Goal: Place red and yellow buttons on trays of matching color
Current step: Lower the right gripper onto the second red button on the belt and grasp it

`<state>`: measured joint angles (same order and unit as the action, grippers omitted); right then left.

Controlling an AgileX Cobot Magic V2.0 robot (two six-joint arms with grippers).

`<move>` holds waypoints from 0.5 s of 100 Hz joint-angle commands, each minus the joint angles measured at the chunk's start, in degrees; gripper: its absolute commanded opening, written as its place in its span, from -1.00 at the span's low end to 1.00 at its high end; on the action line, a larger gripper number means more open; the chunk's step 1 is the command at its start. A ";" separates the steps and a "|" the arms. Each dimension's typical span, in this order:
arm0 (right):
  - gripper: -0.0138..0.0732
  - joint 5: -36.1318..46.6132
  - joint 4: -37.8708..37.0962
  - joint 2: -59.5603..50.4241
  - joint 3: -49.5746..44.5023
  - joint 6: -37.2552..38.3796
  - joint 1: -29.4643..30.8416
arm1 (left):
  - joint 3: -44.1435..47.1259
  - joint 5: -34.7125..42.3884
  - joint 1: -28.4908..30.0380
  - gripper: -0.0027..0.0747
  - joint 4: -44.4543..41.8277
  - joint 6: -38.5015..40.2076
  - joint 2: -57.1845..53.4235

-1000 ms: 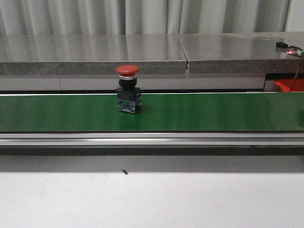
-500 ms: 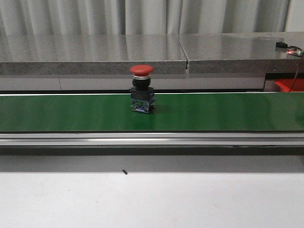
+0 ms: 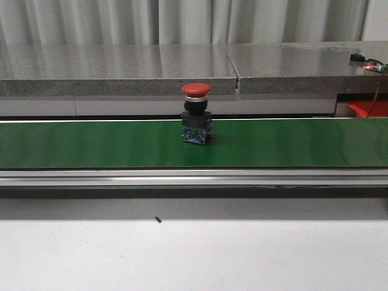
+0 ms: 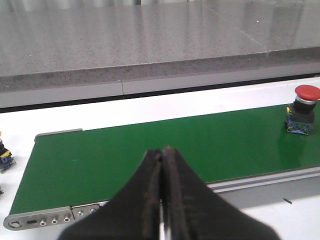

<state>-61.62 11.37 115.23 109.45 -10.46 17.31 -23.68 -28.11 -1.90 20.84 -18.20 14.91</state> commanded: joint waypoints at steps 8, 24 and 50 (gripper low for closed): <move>0.75 2.88 1.44 -10.21 -4.57 -0.65 -3.60 | -1.58 4.55 -0.42 -0.98 1.19 0.36 0.50; 0.75 6.96 1.37 -18.63 -14.26 -0.76 -7.83 | -1.58 4.55 -0.42 -0.98 1.19 0.36 0.50; 0.75 11.27 1.37 -31.71 -29.43 -1.89 -12.47 | -1.58 4.55 -0.42 -0.98 1.19 0.36 0.50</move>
<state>-53.62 12.23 89.67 82.78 -10.74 5.86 -23.68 -28.11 -1.90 20.84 -18.20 14.91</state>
